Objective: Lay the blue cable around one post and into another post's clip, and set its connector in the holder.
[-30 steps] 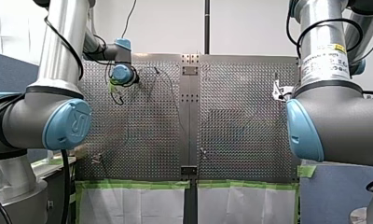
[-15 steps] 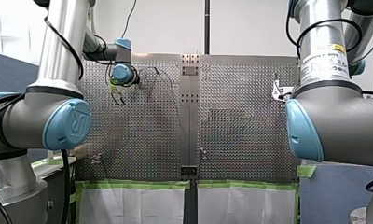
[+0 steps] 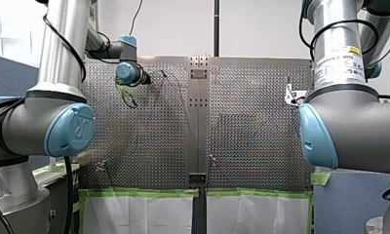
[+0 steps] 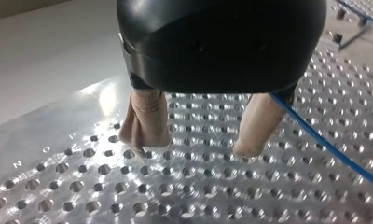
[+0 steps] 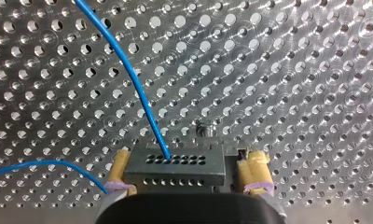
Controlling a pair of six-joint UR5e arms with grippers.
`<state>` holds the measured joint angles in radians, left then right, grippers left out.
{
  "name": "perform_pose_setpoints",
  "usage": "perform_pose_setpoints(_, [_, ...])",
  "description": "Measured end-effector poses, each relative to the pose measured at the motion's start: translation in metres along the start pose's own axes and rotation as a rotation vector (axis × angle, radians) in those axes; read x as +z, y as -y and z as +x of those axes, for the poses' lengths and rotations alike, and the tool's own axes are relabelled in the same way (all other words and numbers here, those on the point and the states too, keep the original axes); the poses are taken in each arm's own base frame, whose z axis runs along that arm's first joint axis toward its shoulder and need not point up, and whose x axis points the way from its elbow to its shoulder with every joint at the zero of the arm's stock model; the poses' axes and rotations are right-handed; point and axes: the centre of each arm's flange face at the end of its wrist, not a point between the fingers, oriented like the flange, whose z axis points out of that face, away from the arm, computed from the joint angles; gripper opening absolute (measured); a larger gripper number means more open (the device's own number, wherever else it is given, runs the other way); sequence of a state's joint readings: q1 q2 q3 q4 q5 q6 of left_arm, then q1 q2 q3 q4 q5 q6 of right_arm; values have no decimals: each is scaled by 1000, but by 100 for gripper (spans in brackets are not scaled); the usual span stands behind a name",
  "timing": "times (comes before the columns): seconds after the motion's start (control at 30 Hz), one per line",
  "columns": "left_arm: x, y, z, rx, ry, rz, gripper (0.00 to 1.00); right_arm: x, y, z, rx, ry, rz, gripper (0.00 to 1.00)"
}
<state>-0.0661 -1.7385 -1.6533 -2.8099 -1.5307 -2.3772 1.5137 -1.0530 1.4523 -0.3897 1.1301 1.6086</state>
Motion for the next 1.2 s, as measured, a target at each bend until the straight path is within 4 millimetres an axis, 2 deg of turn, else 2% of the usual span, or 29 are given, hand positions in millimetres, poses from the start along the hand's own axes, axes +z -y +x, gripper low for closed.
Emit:
perform_pose_setpoints(0.23, [-12,4,-1,-17,-16,-49,100,0,0,0,0,0,0,100])
perform_pose_setpoints(0.6, [-35,1,20,-3,-152,-84,100,0,0,0,0,0,0,100])
perform_pose_setpoints(1.03, [-46,20,5,-22,-137,-58,100,0,0,0,0,0,0,100])
perform_pose_setpoints(1.2, [-57,27,-6,15,-121,-80,100,0,0,0,0,0,0,100])
